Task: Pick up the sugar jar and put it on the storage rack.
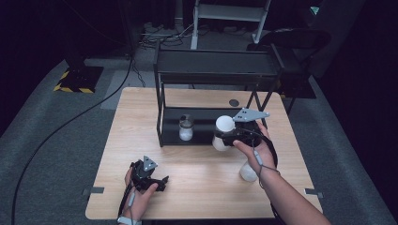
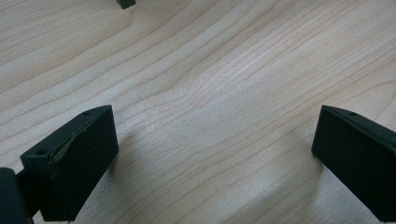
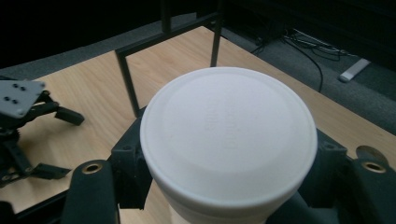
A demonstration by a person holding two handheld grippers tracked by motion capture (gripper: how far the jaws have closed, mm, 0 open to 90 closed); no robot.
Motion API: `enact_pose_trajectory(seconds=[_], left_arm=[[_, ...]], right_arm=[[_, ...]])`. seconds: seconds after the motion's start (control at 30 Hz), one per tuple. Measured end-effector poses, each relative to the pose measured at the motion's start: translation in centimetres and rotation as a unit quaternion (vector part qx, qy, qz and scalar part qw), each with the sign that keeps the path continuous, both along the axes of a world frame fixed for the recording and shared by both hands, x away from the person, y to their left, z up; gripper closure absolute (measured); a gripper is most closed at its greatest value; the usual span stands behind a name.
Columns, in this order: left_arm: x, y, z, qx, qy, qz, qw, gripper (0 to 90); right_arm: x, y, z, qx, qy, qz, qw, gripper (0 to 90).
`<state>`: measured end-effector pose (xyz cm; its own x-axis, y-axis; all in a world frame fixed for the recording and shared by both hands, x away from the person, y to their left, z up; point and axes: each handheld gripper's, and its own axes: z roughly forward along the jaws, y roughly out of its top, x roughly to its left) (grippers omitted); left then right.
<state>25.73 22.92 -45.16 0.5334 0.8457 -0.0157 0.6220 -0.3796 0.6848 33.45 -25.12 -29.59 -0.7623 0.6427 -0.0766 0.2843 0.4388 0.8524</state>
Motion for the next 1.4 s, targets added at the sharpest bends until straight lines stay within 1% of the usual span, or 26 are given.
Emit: enact_pose_trajectory(seconds=[0.07, 0.13, 0.17, 0.2, 0.37, 0.53, 0.63, 0.8, 0.93, 1.13, 1.33, 1.4], left_arm=[[0.0, 0.0, 0.0, 0.0, 0.0, 0.0, 1.0, 0.3], [0.0, 0.0, 0.0, 0.0, 0.0, 0.0, 1.0, 0.3], [0.0, 0.0, 0.0, 0.0, 0.0, 0.0, 1.0, 0.3], [0.0, 0.0, 0.0, 0.0, 0.0, 0.0, 1.0, 0.3], [0.0, 0.0, 0.0, 0.0, 0.0, 0.0, 1.0, 0.3], [0.0, 0.0, 0.0, 0.001, 0.0, 0.0, 1.0, 0.3], [0.0, 0.0, 0.0, 0.0, 0.0, 0.0, 1.0, 0.3], [0.0, 0.0, 0.0, -0.001, 0.0, 0.001, 1.0, 0.3], [0.0, 0.0, 0.0, 0.0, 0.0, 0.002, 1.0, 0.3], [0.0, 0.0, 0.0, 0.0, 0.0, 0.002, 1.0, 0.3], [0.0, 0.0, 0.0, 0.0, 0.0, 0.002, 1.0, 0.3], [0.0, 0.0, 0.0, 0.0, 0.0, 0.002, 1.0, 0.3]], right_arm=[[0.6, 0.1, -0.2, 0.002, 0.001, -0.006, 1.0, 32.7], [0.7, 0.2, -0.2, 0.003, 0.001, -0.008, 1.0, 32.7], [1.3, 0.5, -0.3, 0.003, 0.001, -0.013, 0.9999, 32.7], [1.3, 0.5, -0.3, 0.003, 0.001, -0.013, 0.9999, 32.7], [2.6, 1.2, -0.8, 0.003, 0.002, -0.02, 0.9998, 32.7], [4.1, 1.7, -1.5, 0.006, 0.013, -0.024, 0.9996, 32.7], [4.8, 2.2, -2.1, 0.002, 0.016, -0.024, 0.9996, 32.7], [5.9, 3.3, -3.0, -0.006, 0.027, -0.035, 0.999, 32.7], [6.7, 4.1, -3.9, -0.005, 0.035, -0.04, 0.9986, 32.7], [7.5, 5.1, -5.0, -0.005, 0.043, -0.05, 0.9978, 32.6], [8.1, 5.7, -6.0, -0.007, 0.046, -0.055, 0.9974, 32.6], [8.3, 5.7, -6.2, -0.006, 0.051, -0.058, 0.997, 32.6]])
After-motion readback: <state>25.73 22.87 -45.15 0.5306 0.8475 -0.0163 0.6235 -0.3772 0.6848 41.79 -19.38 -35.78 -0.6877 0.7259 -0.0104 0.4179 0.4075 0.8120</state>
